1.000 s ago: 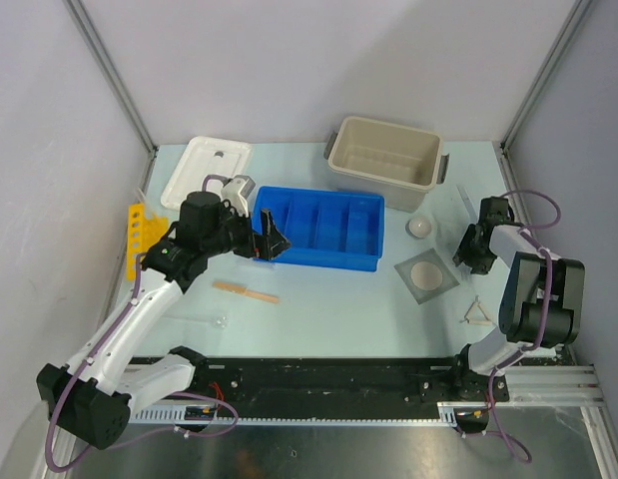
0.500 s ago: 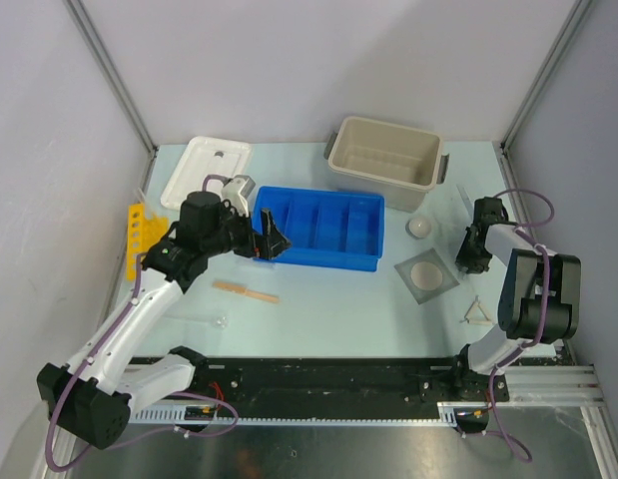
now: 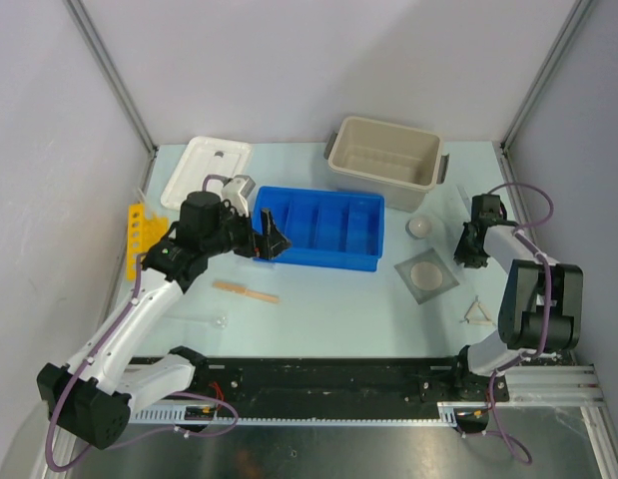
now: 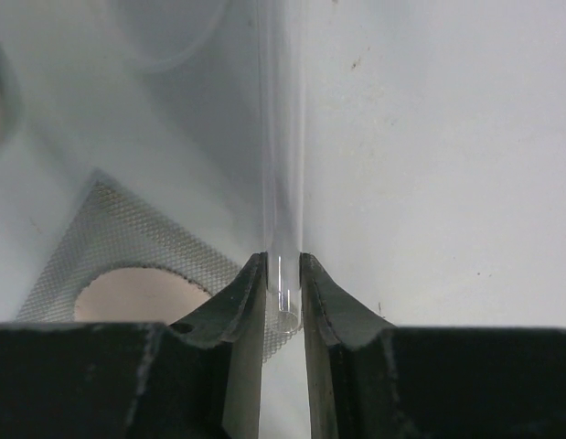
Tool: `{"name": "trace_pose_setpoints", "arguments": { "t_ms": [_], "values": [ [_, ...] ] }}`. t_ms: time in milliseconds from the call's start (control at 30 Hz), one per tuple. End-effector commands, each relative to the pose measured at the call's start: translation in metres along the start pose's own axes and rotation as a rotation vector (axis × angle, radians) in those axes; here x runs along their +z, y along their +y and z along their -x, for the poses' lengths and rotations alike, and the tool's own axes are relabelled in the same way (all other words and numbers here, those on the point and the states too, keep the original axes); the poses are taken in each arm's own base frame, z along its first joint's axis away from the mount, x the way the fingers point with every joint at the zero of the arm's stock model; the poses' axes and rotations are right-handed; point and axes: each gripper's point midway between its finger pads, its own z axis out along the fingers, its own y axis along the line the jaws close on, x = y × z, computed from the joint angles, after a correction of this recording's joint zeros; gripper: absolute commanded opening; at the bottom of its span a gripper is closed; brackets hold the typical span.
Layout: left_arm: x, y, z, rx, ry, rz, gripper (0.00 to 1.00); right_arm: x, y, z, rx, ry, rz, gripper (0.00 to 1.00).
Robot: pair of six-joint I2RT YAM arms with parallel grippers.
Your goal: Organize the chemistry lab equipment
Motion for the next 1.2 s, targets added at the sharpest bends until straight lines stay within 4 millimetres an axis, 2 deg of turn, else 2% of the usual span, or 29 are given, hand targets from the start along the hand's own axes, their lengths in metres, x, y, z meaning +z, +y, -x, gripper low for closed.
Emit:
{"name": "trace_pose_setpoints", "arguments": {
  "t_ms": [0, 133, 267, 367, 467, 633, 800, 967, 1167],
  "values": [
    [0.0, -0.005, 0.006, 0.002, -0.036, -0.023, 0.99, -0.023, 0.007, 0.022, 0.001, -0.091, 0.017, 0.19],
    [0.0, -0.006, 0.006, -0.001, -0.037, -0.023, 0.99, -0.046, 0.016, 0.027, -0.004, -0.143, 0.05, 0.2],
    [0.0, -0.006, 0.006, -0.002, -0.037, -0.023, 0.99, -0.073, 0.037, 0.032, -0.047, -0.213, 0.126, 0.2],
    [0.0, -0.006, 0.007, -0.009, -0.037, -0.025, 0.99, -0.102, 0.071, 0.031, -0.126, -0.279, 0.25, 0.2],
    [0.001, -0.011, 0.007, -0.024, -0.028, -0.051, 0.98, -0.142, 0.116, 0.024, -0.22, -0.359, 0.427, 0.2],
    [0.003, -0.027, 0.009, -0.063, 0.007, -0.129, 0.97, -0.211, 0.193, -0.016, -0.389, -0.436, 0.73, 0.21],
    [0.009, -0.048, 0.019, -0.079, 0.057, -0.238, 0.96, -0.259, 0.25, -0.069, -0.513, -0.444, 0.956, 0.21],
    [0.015, -0.065, 0.031, -0.107, 0.103, -0.332, 0.93, -0.281, 0.286, -0.112, -0.594, -0.431, 1.067, 0.21],
    [0.023, -0.065, 0.033, -0.152, 0.129, -0.336, 0.87, -0.288, 0.3, -0.138, -0.637, -0.405, 1.115, 0.21]
  ]
}}
